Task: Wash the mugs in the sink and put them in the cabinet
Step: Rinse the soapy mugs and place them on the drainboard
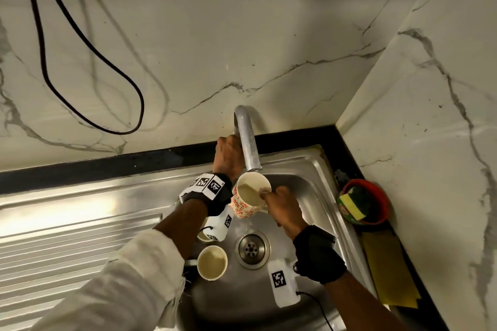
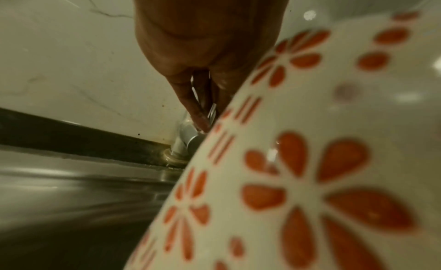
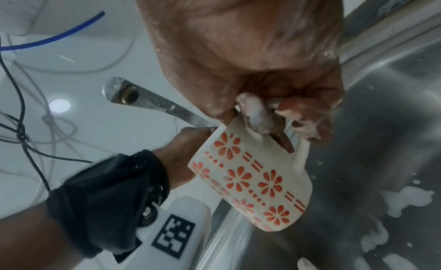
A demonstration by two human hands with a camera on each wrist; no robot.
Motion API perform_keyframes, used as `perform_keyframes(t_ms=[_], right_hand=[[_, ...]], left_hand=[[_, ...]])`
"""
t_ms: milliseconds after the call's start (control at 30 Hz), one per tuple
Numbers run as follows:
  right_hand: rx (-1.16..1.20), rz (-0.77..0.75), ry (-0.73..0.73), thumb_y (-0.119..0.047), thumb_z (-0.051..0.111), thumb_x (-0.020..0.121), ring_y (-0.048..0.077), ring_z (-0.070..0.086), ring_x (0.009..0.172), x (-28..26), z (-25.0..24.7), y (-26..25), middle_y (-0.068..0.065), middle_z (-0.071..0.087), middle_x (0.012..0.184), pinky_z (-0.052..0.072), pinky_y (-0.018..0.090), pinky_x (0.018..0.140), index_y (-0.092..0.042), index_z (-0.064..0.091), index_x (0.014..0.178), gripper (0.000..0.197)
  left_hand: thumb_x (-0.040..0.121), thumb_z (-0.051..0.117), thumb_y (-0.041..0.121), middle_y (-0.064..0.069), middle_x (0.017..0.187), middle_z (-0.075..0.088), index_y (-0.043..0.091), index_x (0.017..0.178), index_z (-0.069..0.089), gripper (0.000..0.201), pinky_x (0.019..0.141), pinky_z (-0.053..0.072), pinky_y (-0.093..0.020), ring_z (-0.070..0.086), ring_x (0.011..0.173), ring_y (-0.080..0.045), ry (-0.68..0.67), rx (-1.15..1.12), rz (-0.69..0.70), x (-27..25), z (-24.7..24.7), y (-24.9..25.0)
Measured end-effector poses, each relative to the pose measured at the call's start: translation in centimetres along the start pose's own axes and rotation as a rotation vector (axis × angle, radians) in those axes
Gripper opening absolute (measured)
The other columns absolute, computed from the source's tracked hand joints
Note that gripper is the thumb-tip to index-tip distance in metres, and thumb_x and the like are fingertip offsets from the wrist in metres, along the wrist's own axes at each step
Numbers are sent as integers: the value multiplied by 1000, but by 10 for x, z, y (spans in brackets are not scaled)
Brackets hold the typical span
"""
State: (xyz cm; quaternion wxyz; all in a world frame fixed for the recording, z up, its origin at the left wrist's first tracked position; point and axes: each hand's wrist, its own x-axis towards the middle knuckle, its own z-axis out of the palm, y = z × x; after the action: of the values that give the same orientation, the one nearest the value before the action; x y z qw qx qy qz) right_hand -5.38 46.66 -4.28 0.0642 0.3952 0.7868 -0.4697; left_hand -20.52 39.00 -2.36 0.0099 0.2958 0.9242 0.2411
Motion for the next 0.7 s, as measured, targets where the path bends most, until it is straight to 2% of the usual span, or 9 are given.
perform_keyframes(t_ms=[100, 167, 267, 333, 400, 467, 533, 600, 700], right_hand=[[-39, 1, 8, -44, 54, 85, 35, 64, 81, 1, 0, 2, 8, 60, 77, 44, 36, 62, -12, 59, 79, 33], [-82, -7, 20, -42, 53, 88, 34, 65, 84, 1, -2, 3, 8, 61, 80, 47, 36, 64, -12, 59, 81, 32], [-123, -8, 29, -39, 53, 87, 35, 65, 86, -1, -3, 8, 9, 59, 80, 47, 37, 64, -8, 61, 82, 32], [-148, -3, 23, -39, 52, 87, 35, 64, 88, -4, -5, 11, 9, 59, 82, 46, 36, 65, -7, 61, 83, 33], [-158, 6, 23, -40, 51, 87, 34, 64, 88, -6, -5, 13, 8, 58, 83, 45, 36, 66, -9, 59, 83, 32], [-173, 9, 30, -40, 50, 88, 32, 64, 87, -5, -5, 15, 7, 58, 84, 45, 35, 67, -11, 58, 83, 31], [-209, 13, 37, -39, 50, 89, 31, 62, 89, -4, -4, 17, 9, 59, 88, 44, 34, 70, -10, 59, 87, 31], [-249, 19, 34, -38, 50, 90, 33, 63, 97, -3, -1, 20, 13, 65, 100, 44, 34, 74, -7, 63, 99, 35], [-307, 38, 38, -38, 48, 92, 35, 60, 107, -1, 1, 21, 16, 65, 116, 46, 35, 83, -7, 62, 110, 39]], left_hand=[[90, 67, 17, -13, 68, 67, 2, 71, 68, 24, 65, 33, -16, 58, 63, -31, 59, -159, -61, -6, -5, 0], [86, 70, 15, -5, 57, 60, 3, 66, 70, 24, 52, 30, -8, 46, 51, -19, 128, -326, -220, -12, -4, 0], [86, 69, 10, -1, 65, 60, -2, 77, 74, 16, 50, 33, -3, 38, 55, 2, 152, -495, -373, -19, -5, 3], [88, 68, 8, -7, 73, 66, -5, 87, 75, 15, 51, 36, -4, 47, 61, -1, 173, -561, -412, -22, -9, 8], [89, 69, 12, -9, 79, 70, 1, 94, 76, 14, 52, 39, -2, 52, 57, 0, 210, -652, -483, -28, -7, 10], [89, 70, 12, -4, 77, 70, 6, 94, 74, 9, 50, 45, -4, 58, 52, 3, 221, -823, -660, -37, 2, 11], [89, 70, 15, -9, 79, 73, 4, 92, 72, 12, 56, 58, -19, 68, 58, -10, 176, -955, -855, -48, 16, 4], [89, 71, 25, -9, 82, 75, 7, 93, 73, 18, 66, 61, -28, 72, 67, -15, 111, -936, -918, -57, 28, -5], [88, 71, 32, 1, 80, 72, 14, 88, 74, 19, 81, 55, -29, 68, 77, -14, -5, -692, -723, -63, 28, 1]])
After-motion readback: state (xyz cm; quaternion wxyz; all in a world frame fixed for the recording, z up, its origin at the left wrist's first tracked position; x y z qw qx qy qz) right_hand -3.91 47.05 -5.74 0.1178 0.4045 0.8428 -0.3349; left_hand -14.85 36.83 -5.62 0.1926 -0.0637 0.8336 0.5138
